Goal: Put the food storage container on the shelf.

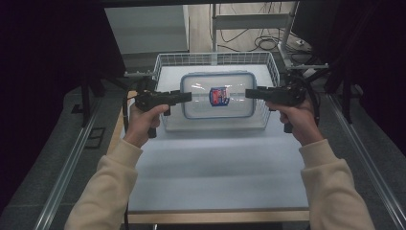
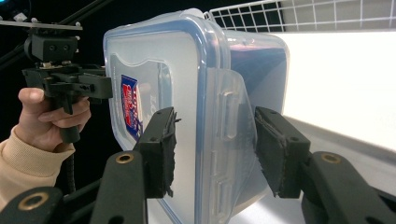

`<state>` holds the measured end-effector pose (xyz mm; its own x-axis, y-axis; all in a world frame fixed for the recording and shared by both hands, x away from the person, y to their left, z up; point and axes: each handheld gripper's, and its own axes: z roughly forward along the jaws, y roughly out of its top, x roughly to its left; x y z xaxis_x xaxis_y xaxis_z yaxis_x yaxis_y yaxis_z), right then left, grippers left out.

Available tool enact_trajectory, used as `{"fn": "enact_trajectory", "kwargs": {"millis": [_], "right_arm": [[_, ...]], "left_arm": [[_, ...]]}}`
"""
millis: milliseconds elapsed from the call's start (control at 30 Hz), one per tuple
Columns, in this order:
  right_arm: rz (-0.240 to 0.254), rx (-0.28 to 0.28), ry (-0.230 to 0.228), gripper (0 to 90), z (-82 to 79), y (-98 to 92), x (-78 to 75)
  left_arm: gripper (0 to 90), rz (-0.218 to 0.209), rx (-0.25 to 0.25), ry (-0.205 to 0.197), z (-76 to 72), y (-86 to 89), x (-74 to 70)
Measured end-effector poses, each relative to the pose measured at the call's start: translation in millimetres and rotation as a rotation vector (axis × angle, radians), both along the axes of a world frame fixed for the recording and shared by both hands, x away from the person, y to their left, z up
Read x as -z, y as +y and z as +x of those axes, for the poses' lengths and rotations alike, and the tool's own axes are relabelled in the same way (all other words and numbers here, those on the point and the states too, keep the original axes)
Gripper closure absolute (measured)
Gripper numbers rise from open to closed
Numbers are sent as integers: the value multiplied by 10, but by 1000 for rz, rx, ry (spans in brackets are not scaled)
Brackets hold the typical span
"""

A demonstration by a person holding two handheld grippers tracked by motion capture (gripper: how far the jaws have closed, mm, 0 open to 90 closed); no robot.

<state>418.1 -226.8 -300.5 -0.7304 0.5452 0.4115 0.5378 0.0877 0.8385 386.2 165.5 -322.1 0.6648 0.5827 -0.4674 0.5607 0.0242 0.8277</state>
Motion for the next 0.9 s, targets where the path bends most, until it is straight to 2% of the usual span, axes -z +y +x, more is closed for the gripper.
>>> {"fn": "enact_trajectory", "kwargs": {"millis": [567, 733, 900], "right_arm": [[-9, 19, 11, 499, 454, 90, -297], [-2, 25, 27, 499, 615, 135, -335], [-5, 35, 62, 498, 755, 161, -301]], "left_arm": [[523, -33, 7, 29, 504, 100, -213], [522, -38, -1, 45, 644, 139, -228], [520, -34, 8, 79, 794, 161, -177]]}}
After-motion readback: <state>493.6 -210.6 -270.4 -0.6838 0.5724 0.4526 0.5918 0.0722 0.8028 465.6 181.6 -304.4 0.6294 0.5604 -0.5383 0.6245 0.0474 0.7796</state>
